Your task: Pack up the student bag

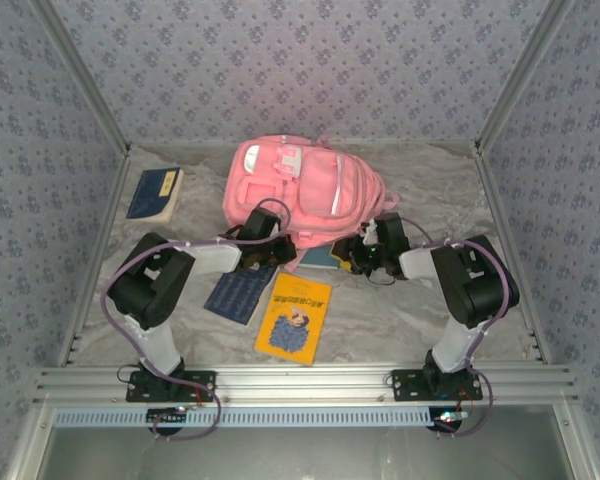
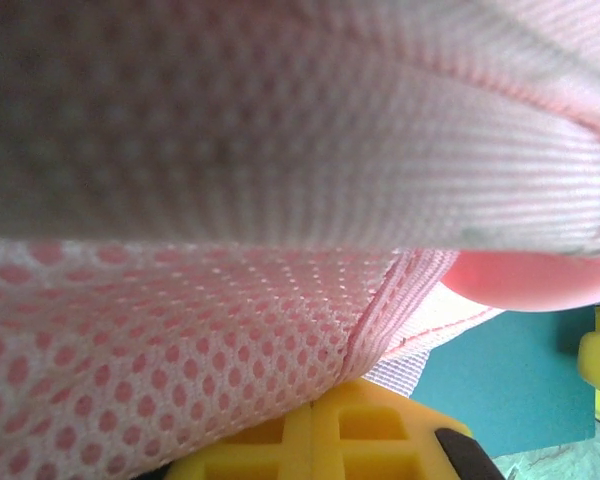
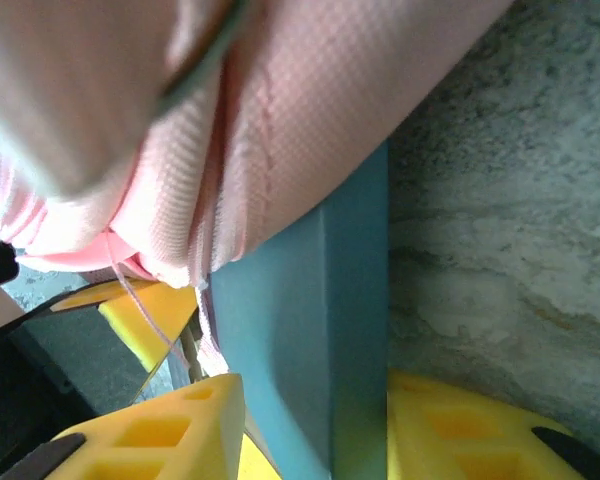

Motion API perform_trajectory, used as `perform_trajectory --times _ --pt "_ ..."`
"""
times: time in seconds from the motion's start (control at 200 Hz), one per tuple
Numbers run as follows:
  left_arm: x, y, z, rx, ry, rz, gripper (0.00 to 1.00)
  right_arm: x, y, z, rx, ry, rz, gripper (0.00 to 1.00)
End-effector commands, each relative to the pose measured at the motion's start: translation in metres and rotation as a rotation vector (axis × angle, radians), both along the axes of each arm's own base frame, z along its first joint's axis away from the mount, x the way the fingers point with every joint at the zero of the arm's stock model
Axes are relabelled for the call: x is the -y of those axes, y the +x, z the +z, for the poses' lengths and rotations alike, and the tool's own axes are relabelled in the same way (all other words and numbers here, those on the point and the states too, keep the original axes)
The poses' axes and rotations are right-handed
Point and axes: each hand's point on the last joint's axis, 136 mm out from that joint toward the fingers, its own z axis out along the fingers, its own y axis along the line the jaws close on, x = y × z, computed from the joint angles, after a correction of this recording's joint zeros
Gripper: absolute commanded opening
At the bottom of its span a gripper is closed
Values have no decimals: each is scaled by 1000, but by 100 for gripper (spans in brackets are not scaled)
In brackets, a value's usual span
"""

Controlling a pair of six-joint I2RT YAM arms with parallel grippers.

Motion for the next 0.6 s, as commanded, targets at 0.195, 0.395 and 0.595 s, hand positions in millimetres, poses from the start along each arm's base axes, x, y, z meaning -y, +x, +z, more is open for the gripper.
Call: perform_trajectory --times 0.195,0.395,0.595 --pt "1 -15 -20 -77 18 -34 2 -26 10 21 60 103 -8 18" --pt "-4 -17 -3 -58 6 -7 5 -14 4 20 56 60 -44 0" --pt "-21 -18 34 -13 24 64 29 10 -14 27 79 -60 -63 0"
